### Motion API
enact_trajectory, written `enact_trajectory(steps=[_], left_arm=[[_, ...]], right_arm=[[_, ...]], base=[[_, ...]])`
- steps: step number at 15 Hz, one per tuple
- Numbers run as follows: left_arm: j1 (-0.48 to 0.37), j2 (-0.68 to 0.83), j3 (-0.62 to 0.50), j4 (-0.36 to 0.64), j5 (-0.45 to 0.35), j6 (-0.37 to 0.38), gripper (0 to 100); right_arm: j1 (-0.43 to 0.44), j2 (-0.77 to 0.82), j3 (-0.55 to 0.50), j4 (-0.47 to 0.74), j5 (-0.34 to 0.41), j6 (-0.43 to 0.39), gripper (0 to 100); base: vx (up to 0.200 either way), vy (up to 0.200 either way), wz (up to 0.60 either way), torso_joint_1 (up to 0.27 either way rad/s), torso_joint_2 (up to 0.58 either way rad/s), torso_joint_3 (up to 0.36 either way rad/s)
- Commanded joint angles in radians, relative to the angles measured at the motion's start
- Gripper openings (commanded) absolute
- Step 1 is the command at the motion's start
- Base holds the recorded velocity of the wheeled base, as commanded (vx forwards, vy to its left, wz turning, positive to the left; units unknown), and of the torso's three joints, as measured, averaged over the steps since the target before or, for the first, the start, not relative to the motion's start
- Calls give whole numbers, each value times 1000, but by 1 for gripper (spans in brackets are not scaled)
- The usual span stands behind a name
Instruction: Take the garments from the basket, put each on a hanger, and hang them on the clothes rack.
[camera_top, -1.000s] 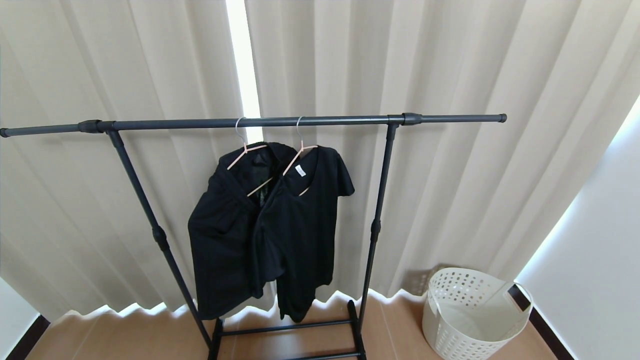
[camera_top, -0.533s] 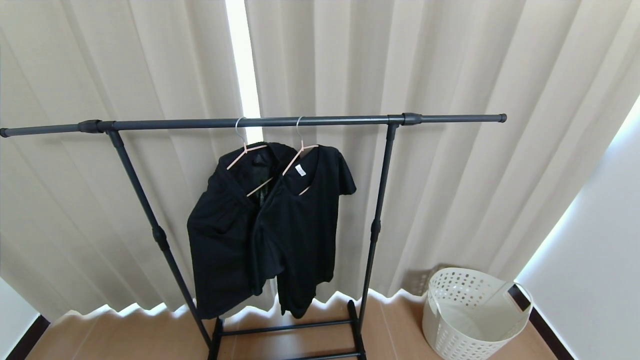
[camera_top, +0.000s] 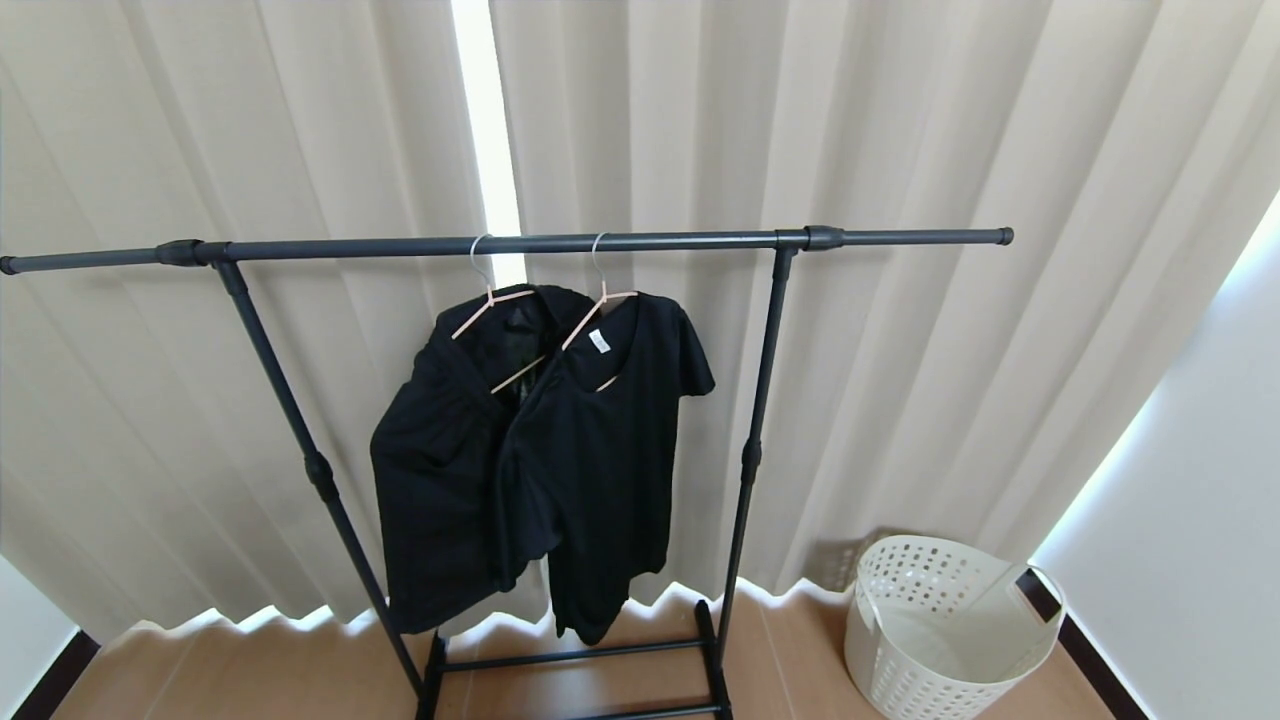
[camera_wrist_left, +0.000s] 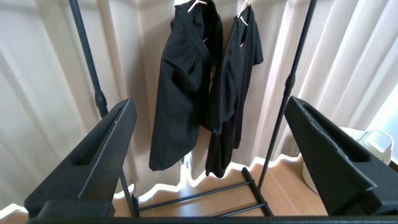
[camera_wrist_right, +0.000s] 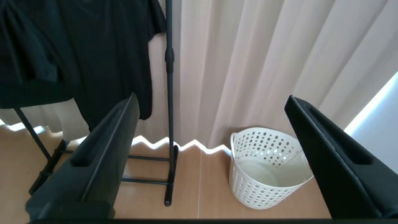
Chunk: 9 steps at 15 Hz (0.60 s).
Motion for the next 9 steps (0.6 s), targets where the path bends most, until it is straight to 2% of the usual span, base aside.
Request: enact_trajectory(steps=[1,9], left_arm=[[0,0,0,0,0,0,100],[0,0,0,0,0,0,100]], right_arm=[[1,1,0,0,0,-1,100],[1,1,0,0,-1,2,100]], base=[[0,0,0,0,0,0],[0,0,0,0,0,0]])
